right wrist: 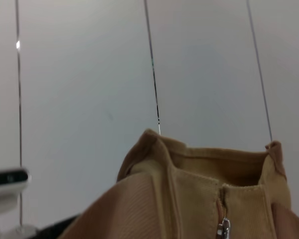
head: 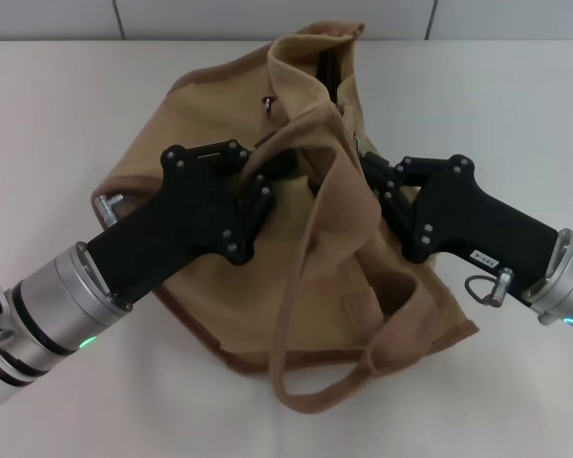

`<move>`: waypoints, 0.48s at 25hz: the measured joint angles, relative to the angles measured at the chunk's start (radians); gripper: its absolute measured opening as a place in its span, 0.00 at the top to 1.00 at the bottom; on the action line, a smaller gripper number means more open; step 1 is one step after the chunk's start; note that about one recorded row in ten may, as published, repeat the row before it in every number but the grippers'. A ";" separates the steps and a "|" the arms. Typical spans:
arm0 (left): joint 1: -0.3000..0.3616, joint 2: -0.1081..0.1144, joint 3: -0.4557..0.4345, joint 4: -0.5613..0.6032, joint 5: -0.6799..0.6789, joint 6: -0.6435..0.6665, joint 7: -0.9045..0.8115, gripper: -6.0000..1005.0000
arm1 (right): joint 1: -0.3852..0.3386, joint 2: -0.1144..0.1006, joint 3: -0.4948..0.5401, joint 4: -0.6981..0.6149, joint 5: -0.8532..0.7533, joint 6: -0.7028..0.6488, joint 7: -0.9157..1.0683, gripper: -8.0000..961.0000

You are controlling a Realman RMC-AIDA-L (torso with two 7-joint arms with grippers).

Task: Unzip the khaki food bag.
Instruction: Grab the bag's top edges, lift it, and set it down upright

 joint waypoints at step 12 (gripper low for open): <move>-0.002 0.000 -0.003 0.000 0.001 -0.005 -0.004 0.92 | -0.035 0.002 0.104 0.181 0.000 0.013 -0.620 0.99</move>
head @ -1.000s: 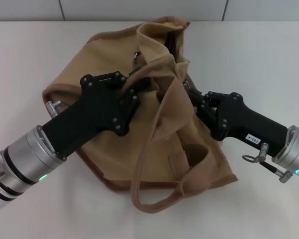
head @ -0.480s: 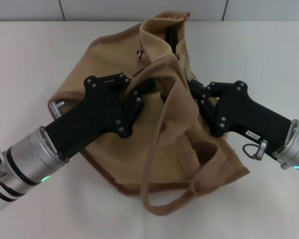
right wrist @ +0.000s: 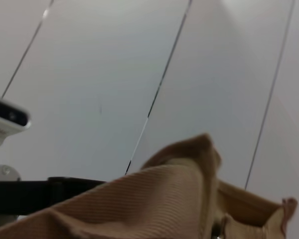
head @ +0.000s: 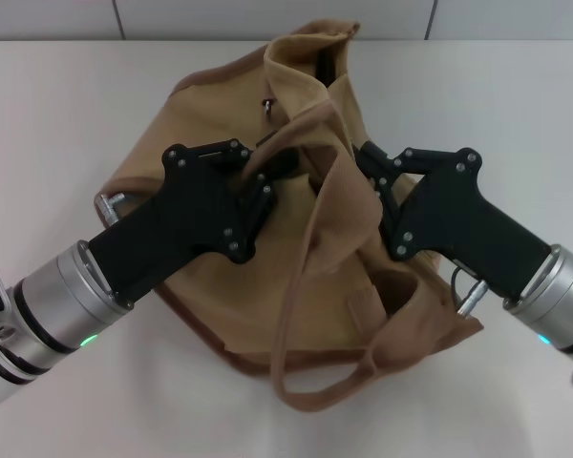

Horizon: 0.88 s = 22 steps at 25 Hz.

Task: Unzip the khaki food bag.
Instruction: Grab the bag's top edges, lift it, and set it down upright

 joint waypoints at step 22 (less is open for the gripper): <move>0.025 0.000 -0.123 -0.038 -0.006 0.003 -0.005 0.92 | -0.042 0.001 0.025 0.098 -0.005 0.014 -0.291 0.99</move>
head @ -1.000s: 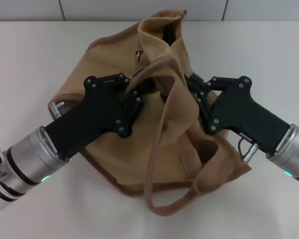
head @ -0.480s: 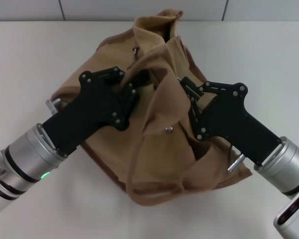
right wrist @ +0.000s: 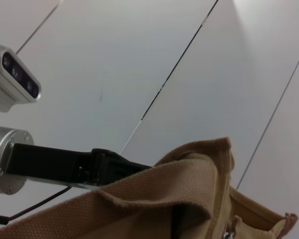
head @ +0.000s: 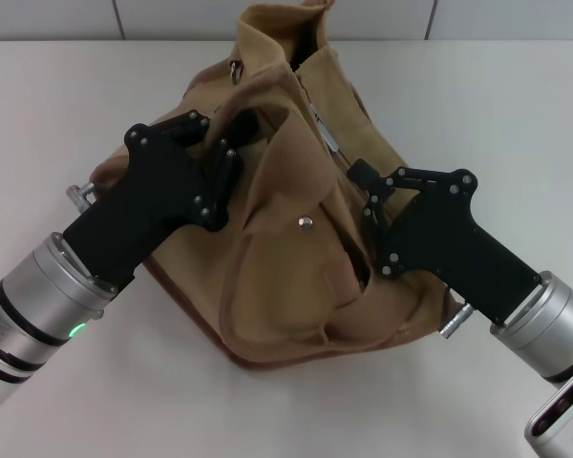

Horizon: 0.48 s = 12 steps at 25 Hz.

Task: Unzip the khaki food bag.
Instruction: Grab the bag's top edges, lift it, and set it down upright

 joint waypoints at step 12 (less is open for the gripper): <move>0.004 0.000 -0.001 -0.001 0.004 -0.004 0.000 0.92 | -0.019 0.000 0.083 0.019 0.005 0.025 0.100 0.96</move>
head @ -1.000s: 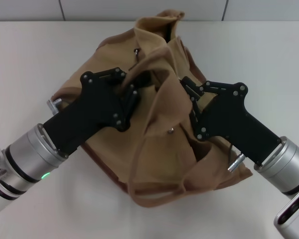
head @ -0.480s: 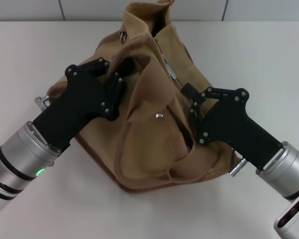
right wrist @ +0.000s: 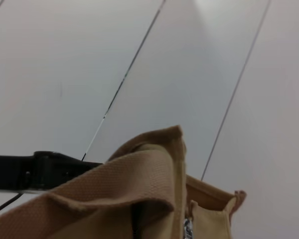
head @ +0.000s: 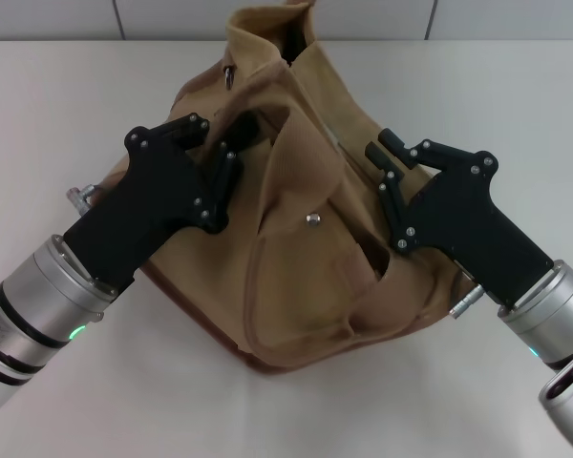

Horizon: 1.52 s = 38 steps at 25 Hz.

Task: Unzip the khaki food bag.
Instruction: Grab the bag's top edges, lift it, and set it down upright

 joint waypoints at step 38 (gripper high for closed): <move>0.048 0.007 -0.109 0.175 -0.003 -0.009 0.000 0.93 | -0.071 -0.046 -0.074 -0.545 0.007 -0.293 1.769 0.55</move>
